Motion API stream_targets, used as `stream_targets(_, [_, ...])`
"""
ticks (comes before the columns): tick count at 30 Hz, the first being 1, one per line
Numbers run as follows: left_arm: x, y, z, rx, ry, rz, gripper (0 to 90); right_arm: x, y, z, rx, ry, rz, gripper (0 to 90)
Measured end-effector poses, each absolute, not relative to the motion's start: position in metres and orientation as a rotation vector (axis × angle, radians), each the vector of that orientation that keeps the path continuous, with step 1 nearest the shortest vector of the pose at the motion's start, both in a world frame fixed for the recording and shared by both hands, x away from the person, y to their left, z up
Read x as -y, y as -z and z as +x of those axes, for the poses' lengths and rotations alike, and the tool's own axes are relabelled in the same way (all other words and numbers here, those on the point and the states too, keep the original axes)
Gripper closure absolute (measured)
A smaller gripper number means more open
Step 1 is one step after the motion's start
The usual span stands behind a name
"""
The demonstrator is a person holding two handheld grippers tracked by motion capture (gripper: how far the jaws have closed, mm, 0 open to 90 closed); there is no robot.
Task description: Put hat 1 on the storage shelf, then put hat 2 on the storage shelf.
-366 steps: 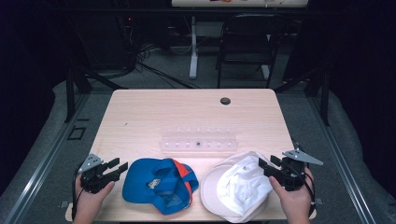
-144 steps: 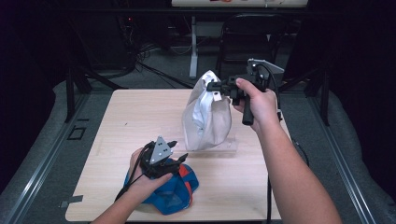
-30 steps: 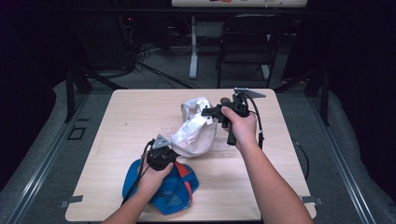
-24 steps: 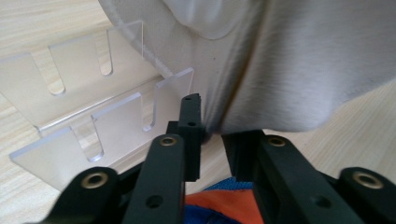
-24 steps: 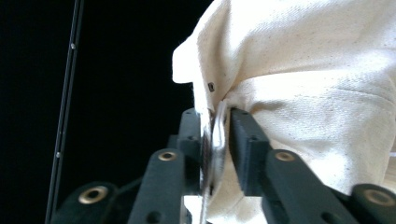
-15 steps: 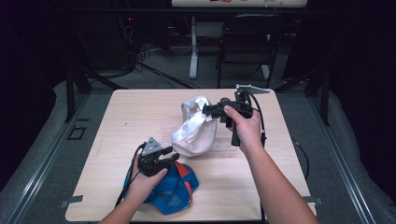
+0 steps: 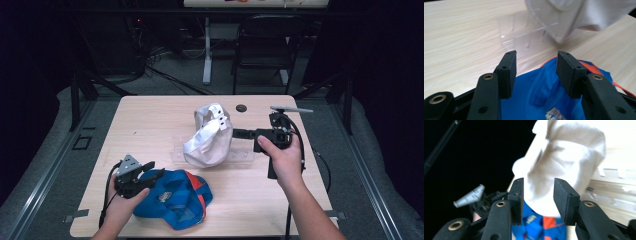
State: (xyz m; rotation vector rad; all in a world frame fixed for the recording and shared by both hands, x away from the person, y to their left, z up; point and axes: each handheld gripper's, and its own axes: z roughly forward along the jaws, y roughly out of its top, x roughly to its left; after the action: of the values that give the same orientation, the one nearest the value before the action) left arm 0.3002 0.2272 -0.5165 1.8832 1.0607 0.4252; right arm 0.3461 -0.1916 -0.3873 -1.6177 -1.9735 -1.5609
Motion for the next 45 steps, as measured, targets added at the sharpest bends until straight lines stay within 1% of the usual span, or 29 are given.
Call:
stream_targets(1, [-0.230, 0.518, 0.300, -1.080, -0.426, 1.880, 52.1, 0.192, 0.391, 0.341, 2.008, 1.558, -1.623, 60.5])
stream_targets(2, [-0.235, 0.522, 0.299, -1.119, -0.416, 1.886, 53.0, 0.194, 0.400, 0.331, 2.054, 1.567, -1.625, 58.6])
stream_targets(4, [-0.237, 0.524, 0.298, -1.128, -0.418, 1.901, 53.5, 0.195, 0.406, 0.327, 2.072, 1.571, -1.621, 58.1])
stream_targets(6, [-0.243, 0.530, 0.297, -1.133, -0.431, 1.925, 53.8, 0.196, 0.417, 0.318, 2.111, 1.581, -1.624, 57.3])
stream_targets(7, [-0.249, 0.534, 0.298, -1.140, -0.419, 1.916, 54.2, 0.198, 0.430, 0.311, 2.120, 1.597, -1.639, 57.2])
stream_targets(9, [-0.250, 0.536, 0.298, -1.154, -0.416, 1.915, 54.5, 0.198, 0.436, 0.308, 2.111, 1.605, -1.650, 57.6])
stream_targets(10, [-0.252, 0.537, 0.298, -1.160, -0.423, 1.915, 55.1, 0.198, 0.442, 0.305, 2.110, 1.600, -1.656, 58.4])
stream_targets(13, [-0.257, 0.536, 0.299, -1.160, -0.428, 1.912, 55.9, 0.198, 0.461, 0.299, 2.104, 1.565, -1.709, 64.4])
stream_targets(14, [-0.259, 0.536, 0.299, -1.174, -0.422, 1.895, 56.1, 0.197, 0.473, 0.298, 2.077, 1.534, -1.710, 67.0])
stream_targets(15, [-0.259, 0.536, 0.299, -1.174, -0.422, 1.895, 57.0, 0.197, 0.473, 0.298, 2.077, 1.534, -1.710, 67.0])
stream_targets(17, [-0.263, 0.537, 0.299, -1.180, -0.420, 1.879, 57.8, 0.196, 0.484, 0.296, 2.062, 1.521, -1.718, 68.9])
stream_targets(18, [-0.264, 0.538, 0.299, -1.177, -0.424, 1.875, 57.8, 0.192, 0.496, 0.294, 2.085, 1.515, -1.723, 68.8])
stream_targets(20, [-0.266, 0.539, 0.299, -1.174, -0.436, 1.875, 57.7, 0.190, 0.503, 0.294, 2.105, 1.491, -1.718, 68.4])
stream_targets(23, [-0.269, 0.540, 0.300, -1.175, -0.449, 1.886, 56.5, 0.185, 0.517, 0.292, 2.106, 1.455, -1.704, 63.9])
stream_targets(28, [-0.270, 0.542, 0.299, -1.180, -0.472, 1.889, 52.4, 0.181, 0.526, 0.291, 2.177, 1.399, -1.700, 60.5])
stream_targets(36, [-0.271, 0.546, 0.300, -1.199, -0.470, 1.931, 52.3, 0.172, 0.538, 0.292, 2.161, 1.324, -1.665, 61.5])
stream_targets(41, [-0.272, 0.547, 0.299, -1.201, -0.472, 1.922, 53.8, 0.157, 0.544, 0.292, 2.236, 1.199, -1.582, 62.5])
stream_targets(42, [-0.273, 0.548, 0.299, -1.206, -0.466, 1.918, 53.9, 0.150, 0.549, 0.291, 2.145, 1.267, -1.560, 62.4])
stream_targets(44, [-0.274, 0.548, 0.297, -1.214, -0.470, 1.919, 53.9, 0.147, 0.549, 0.292, 2.196, 1.190, -1.517, 61.4])
stream_targets(45, [-0.274, 0.548, 0.296, -1.210, -0.468, 1.919, 53.9, 0.141, 0.553, 0.292, 2.136, 1.238, -1.496, 61.4])
